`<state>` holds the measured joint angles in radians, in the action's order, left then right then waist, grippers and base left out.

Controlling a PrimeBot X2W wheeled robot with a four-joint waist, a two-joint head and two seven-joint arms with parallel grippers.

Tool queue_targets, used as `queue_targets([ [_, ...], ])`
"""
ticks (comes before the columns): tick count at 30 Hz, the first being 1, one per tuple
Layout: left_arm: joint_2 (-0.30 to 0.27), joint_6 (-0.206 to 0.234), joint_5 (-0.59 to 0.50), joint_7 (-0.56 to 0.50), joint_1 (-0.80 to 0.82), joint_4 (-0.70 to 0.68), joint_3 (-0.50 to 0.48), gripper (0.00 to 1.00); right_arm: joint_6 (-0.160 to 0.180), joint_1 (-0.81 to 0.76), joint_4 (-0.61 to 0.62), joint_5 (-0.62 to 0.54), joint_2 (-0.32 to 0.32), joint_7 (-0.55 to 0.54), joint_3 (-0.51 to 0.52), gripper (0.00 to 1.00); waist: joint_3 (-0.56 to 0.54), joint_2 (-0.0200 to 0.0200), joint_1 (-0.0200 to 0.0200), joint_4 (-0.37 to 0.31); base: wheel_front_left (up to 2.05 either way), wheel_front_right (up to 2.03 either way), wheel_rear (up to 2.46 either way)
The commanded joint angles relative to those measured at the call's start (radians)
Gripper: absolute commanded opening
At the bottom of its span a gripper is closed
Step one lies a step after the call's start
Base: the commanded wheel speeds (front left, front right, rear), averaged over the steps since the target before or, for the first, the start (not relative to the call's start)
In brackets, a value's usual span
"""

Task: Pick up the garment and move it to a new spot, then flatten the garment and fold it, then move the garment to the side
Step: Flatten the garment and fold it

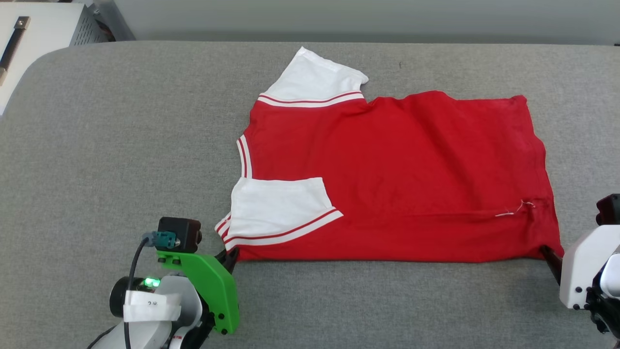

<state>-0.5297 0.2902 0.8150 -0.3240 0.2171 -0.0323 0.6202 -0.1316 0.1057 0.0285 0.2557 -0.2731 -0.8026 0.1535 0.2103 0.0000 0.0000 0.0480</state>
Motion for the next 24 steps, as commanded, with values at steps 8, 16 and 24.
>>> queue_targets([
  [8,-0.013,0.015,-0.026,-0.013,0.009,-0.064,0.007,0.00,0.001,0.070,-0.137,-0.043,0.011,0.004,-0.002,1.00,0.052,0.0000,0.0000,0.026,0.00,0.00,0.00],
  [16,-0.016,0.012,-0.020,-0.021,0.007,-0.045,0.012,0.00,0.001,0.066,-0.208,-0.008,0.029,-0.020,-0.023,0.00,0.056,0.0000,0.0000,0.027,0.00,0.00,0.00],
  [24,-0.032,0.018,-0.003,-0.043,-0.022,-0.013,0.017,0.00,0.001,0.063,-0.218,0.003,0.007,0.015,-0.013,0.00,0.010,0.0000,0.0000,0.011,0.00,0.00,0.00],
])
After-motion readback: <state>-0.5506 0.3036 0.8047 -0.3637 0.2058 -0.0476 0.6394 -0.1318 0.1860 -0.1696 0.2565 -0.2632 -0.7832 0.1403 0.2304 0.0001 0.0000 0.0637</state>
